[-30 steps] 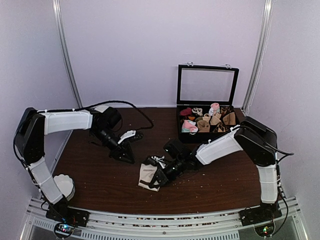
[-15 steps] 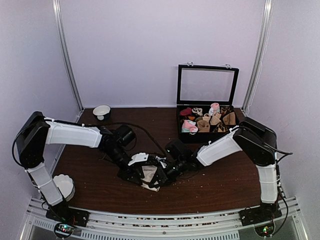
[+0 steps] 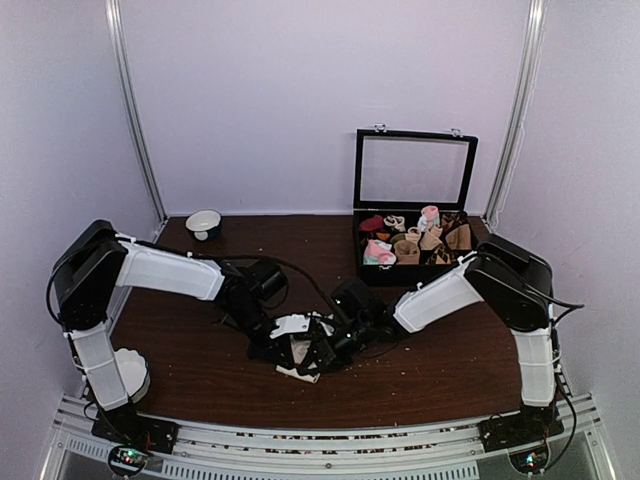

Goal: Roll the socks
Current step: Roll the sock at the center of the board.

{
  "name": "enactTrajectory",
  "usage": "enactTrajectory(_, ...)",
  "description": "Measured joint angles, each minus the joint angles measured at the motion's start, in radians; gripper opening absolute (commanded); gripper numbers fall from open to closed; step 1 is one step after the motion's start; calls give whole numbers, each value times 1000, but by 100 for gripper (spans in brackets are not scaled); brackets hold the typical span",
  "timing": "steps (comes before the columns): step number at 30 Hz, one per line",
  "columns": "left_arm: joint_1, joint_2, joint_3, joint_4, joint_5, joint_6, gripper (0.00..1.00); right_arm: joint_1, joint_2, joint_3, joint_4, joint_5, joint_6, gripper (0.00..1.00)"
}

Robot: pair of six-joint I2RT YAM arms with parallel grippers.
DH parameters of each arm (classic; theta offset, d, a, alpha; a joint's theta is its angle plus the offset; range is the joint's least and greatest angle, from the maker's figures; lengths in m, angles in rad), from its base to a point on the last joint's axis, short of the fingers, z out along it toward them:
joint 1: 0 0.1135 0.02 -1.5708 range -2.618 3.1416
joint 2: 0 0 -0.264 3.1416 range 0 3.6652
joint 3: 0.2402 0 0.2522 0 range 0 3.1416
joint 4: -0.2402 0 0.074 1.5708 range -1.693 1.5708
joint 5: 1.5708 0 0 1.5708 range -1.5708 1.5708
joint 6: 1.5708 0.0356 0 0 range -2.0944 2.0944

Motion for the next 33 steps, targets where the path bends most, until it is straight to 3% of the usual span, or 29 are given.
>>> enactTrajectory(5, 0, 16, 16, -6, 10, -4, 0, -23, -21, -85, 156, -5, 80, 30)
enactTrajectory(15, -11, 51, 55, -4, 24, -4, 0, -104, -72, -266, 432, -31, 232, 45)
enactTrajectory(18, -18, 56, 61, -5, 25, -3, 0, -153, -106, -310, 454, -26, 257, 39)
enactTrajectory(24, -24, 66, 73, -22, 28, -3, 0, -237, -116, -282, 374, 16, 249, 14)
enactTrajectory(33, -28, 70, 77, -32, 37, 6, 0, -158, -12, -37, 312, 9, 229, 6)
